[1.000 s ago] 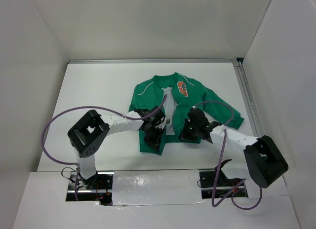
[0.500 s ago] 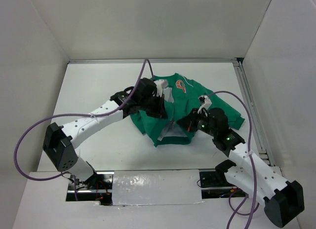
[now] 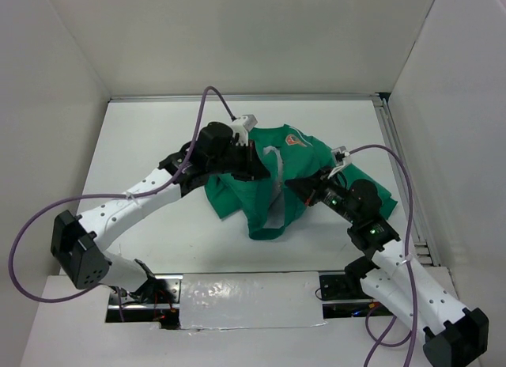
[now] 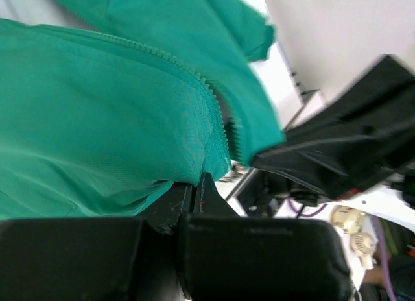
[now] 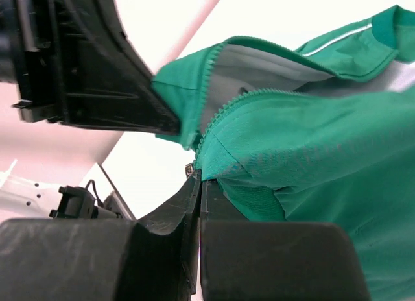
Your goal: Zip up the jacket
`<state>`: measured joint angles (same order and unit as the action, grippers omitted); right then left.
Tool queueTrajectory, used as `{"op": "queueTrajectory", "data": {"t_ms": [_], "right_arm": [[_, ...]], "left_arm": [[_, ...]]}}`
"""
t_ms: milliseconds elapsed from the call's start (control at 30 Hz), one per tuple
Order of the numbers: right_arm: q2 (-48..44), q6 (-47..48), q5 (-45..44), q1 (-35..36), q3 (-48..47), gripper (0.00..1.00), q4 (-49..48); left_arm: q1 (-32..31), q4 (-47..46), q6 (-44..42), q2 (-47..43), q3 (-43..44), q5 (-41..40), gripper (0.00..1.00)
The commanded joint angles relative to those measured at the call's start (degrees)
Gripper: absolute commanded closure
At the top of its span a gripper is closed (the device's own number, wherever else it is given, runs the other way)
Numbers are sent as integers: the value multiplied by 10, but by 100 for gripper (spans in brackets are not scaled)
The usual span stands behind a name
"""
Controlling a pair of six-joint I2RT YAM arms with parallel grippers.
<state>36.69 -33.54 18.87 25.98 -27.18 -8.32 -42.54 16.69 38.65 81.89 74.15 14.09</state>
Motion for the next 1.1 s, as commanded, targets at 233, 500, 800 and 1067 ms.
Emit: {"op": "queueTrajectory", "data": {"t_ms": [233, 500, 800, 1067], "right_arm": [[4, -51, 13, -7, 53, 100, -187], [-8, -58, 19, -13, 55, 100, -175], [-2, -61, 28, -16, 41, 100, -152], [-4, -79, 40, -22, 44, 100, -156]], "left_arm": [[4, -122, 51, -51, -52, 38, 100], [5, -124, 65, -42, -56, 18, 100], [6, -121, 55, -40, -47, 9, 100], [5, -126, 44, -34, -54, 22, 100]]}}
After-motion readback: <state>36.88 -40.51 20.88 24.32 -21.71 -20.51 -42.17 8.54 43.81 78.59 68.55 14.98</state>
